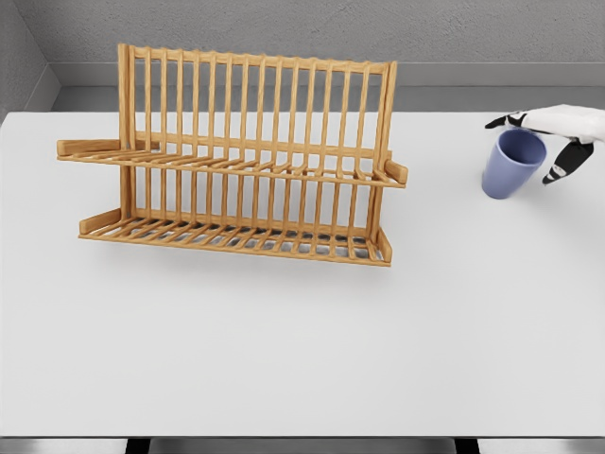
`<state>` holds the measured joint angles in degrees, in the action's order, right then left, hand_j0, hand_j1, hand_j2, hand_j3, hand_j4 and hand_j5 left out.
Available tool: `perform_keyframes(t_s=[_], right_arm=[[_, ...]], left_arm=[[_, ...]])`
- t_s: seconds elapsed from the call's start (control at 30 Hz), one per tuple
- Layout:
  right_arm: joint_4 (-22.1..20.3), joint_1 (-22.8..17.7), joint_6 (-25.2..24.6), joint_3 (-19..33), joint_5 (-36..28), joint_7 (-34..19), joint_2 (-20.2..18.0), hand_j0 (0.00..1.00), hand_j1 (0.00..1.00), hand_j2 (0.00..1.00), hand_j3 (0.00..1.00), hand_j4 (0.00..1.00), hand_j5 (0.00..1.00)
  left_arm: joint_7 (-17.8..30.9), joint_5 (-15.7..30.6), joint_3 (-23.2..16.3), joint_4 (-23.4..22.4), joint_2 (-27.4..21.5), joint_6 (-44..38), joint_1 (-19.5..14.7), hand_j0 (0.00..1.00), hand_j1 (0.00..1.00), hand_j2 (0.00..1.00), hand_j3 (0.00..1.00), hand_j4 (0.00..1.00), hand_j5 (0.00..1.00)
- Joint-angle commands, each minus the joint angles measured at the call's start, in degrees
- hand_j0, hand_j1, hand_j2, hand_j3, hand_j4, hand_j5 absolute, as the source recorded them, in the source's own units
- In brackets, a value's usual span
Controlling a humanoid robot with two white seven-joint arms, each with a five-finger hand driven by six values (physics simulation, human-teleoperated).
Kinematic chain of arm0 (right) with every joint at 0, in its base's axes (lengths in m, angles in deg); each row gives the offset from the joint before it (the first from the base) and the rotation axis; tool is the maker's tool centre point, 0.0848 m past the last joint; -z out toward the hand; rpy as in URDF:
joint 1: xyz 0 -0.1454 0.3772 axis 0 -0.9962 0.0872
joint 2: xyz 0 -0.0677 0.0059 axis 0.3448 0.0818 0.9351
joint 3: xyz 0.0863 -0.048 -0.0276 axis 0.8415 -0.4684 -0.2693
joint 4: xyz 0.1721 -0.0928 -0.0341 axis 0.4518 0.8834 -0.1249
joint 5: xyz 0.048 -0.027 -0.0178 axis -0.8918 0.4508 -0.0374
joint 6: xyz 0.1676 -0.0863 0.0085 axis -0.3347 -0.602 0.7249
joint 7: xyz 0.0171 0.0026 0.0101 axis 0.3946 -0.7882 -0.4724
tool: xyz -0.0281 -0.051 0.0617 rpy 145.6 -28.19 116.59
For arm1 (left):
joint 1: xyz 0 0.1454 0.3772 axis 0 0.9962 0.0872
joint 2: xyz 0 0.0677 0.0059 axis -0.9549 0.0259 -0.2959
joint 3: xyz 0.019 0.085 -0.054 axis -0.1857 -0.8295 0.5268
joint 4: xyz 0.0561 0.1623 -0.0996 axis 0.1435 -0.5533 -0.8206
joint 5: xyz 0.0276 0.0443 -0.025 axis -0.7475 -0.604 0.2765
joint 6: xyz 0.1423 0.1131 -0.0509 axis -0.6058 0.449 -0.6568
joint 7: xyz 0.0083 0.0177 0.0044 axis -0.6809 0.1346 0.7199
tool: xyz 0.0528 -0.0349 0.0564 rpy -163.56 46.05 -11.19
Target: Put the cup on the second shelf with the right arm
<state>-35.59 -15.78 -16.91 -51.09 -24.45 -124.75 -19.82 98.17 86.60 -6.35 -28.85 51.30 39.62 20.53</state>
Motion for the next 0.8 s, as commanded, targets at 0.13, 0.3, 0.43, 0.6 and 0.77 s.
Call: perform_keyframes(t_s=[0.13,0.3,0.43,0.6,0.77], right_arm=[[1.7,0.4,-0.1,0.1,0.7,0.0,1.6,1.00,1.00,1.00,1.00,1.00,1.00],[2.4,0.4,-0.1,0.0,0.8,0.0,2.1,1.00,1.00,1.00,1.00,1.00,1.00],[3.1,0.9,-0.1,0.0,1.5,0.0,2.4,1.00,1.00,1.00,1.00,1.00,1.00],[3.5,0.9,0.0,-0.6,1.6,0.0,2.9,1.00,1.00,1.00,1.00,1.00,1.00],[3.4,1.0,0.3,-1.4,1.6,0.0,3.0,0.76,0.76,0.76,0.76,0.76,0.76]], left_arm=[[0.1,0.0,0.0,0.0,0.0,0.0,0.0,1.00,1.00,1.00,1.00,1.00,1.00],[0.1,0.1,0.0,0.0,0.0,0.0,0.0,1.00,1.00,1.00,1.00,1.00,1.00],[0.1,0.0,0.0,0.0,0.0,0.1,0.0,1.00,1.00,1.00,1.00,1.00,1.00],[0.1,0.1,0.0,0.0,0.0,0.0,0.0,1.00,1.00,1.00,1.00,1.00,1.00],[0.0,0.0,0.0,-0.1,0.0,0.1,0.0,1.00,1.00,1.00,1.00,1.00,1.00]])
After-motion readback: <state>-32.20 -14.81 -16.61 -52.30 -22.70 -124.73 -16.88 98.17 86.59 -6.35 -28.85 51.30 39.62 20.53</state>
